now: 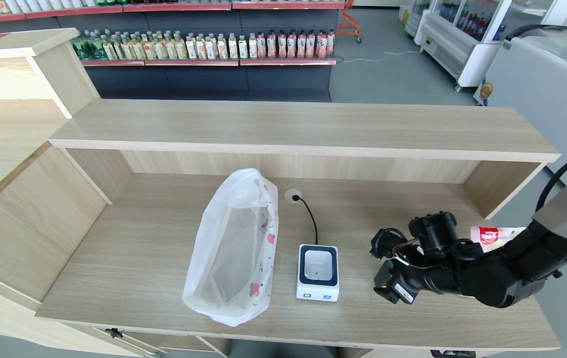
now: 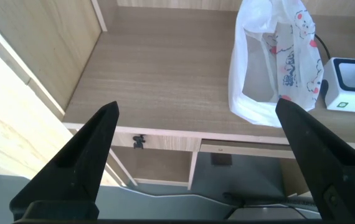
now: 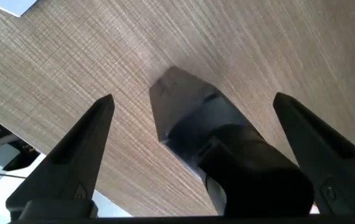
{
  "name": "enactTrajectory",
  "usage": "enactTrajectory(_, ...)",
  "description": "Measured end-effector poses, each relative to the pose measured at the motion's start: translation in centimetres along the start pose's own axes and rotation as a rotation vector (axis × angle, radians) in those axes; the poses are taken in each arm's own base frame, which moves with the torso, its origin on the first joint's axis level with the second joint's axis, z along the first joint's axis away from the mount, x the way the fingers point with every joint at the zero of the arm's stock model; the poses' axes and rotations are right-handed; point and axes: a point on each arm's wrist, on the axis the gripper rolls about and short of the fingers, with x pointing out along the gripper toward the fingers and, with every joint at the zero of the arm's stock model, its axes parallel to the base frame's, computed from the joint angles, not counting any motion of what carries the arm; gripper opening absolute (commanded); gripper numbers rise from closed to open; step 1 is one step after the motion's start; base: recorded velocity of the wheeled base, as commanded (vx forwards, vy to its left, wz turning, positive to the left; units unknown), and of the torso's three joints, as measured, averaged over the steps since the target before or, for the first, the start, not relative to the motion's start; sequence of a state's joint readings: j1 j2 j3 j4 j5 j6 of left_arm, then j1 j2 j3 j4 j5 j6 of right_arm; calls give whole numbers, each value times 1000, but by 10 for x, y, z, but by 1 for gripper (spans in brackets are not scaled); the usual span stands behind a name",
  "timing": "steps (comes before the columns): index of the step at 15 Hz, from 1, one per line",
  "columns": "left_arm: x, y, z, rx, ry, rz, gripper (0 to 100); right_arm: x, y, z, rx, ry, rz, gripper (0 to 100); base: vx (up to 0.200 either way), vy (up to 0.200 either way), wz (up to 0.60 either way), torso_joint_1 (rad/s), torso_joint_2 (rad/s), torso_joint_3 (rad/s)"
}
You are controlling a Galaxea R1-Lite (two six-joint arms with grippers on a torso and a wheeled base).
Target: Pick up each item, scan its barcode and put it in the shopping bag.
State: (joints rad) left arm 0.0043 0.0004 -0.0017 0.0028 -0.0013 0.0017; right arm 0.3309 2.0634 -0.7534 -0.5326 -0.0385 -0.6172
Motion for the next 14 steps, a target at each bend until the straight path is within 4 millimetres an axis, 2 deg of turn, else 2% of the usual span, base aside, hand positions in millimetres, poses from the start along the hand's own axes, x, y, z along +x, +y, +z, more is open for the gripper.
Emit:
enactTrajectory(5, 0, 0, 0, 0, 0, 0, 100, 13, 6, 10, -18, -31, 4, 100, 0, 0, 0, 0, 0, 0)
enactTrajectory(6, 0, 0, 0, 0, 0, 0, 100, 14, 7, 11, -20, -30, 8, 0, 0, 0, 0, 0, 0, 0)
enactTrajectory(9, 0, 0, 0, 0, 0, 0, 100, 14, 11, 11, 4, -33, 18, 0, 0, 0, 0, 0, 0, 0)
enactTrajectory(14, 0, 0, 0, 0, 0, -1, 100, -1, 9, 9, 65, -47, 0, 0, 0, 0, 0, 0, 0, 0)
